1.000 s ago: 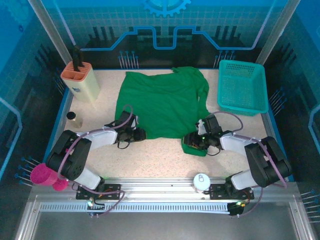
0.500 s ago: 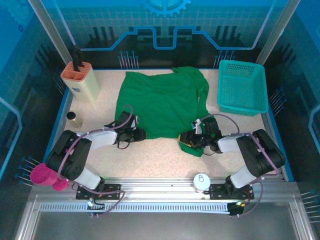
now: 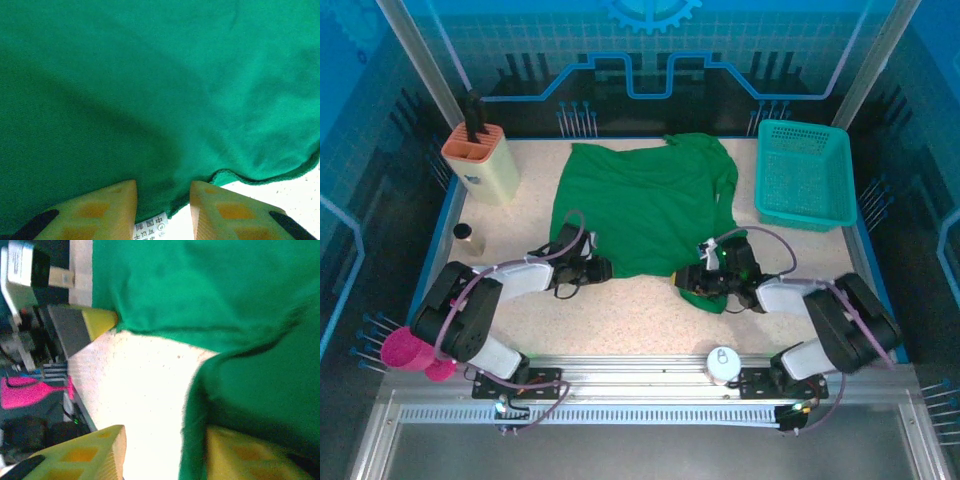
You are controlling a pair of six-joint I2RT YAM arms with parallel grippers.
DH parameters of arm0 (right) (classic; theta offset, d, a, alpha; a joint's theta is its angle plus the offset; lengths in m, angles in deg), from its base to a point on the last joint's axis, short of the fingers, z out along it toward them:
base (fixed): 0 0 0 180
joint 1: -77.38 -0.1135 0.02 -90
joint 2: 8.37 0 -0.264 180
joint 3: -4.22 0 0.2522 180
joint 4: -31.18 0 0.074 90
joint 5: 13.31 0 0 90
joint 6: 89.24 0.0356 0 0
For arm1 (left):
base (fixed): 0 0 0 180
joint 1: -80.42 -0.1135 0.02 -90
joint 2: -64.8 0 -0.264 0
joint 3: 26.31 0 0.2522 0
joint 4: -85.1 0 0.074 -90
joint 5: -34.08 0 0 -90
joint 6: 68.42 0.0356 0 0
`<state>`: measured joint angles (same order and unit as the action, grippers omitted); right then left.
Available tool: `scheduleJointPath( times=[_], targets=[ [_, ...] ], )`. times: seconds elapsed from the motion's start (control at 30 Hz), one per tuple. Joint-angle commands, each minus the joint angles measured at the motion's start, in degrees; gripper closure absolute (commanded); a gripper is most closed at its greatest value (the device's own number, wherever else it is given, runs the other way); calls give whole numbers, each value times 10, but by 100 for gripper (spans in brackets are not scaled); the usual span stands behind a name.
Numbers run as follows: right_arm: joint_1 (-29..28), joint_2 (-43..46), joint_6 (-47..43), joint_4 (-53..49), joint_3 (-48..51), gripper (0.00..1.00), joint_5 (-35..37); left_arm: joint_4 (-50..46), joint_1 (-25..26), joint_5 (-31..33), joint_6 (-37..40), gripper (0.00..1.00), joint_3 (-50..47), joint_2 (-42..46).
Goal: Fold the inside-out t-shirt
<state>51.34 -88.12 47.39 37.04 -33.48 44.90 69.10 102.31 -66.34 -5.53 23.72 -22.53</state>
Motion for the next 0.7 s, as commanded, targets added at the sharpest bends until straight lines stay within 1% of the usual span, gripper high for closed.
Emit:
scheduleJointPath(
  times=[0.0, 0.07, 0.13, 0.17, 0.3, 0.4, 0.47, 0.5, 0.67],
  targets=[
    [-62, 86, -105, -197, -39, 52, 127, -4, -4, -25, 0, 66, -10, -1],
    [-82, 105, -116, -194, -38, 51, 130, 5, -4, -27, 0, 66, -10, -9],
    [-95, 103, -125, -160, -34, 50, 113, 19, -4, -32, -5, 66, -12, -18],
    [-101, 101, -131, -159, -39, 49, 118, 24, -4, -35, -7, 66, -11, -22],
    [-117, 109, -157, -223, -79, 47, 148, 40, -4, -50, -15, 65, -14, -29],
    [-100, 128, -133, -320, -91, 47, 234, 65, -3, -84, -2, 65, -20, -28],
    [-67, 125, -118, -342, -83, 50, 229, 66, 0, -90, 2, 65, -19, -27],
    [-51, 118, -110, -337, -75, 53, 220, 66, 2, -89, 4, 65, -18, -26],
    [-50, 68, -104, -303, -80, 59, 231, 65, 9, -91, 6, 65, -15, -27]
  ],
)
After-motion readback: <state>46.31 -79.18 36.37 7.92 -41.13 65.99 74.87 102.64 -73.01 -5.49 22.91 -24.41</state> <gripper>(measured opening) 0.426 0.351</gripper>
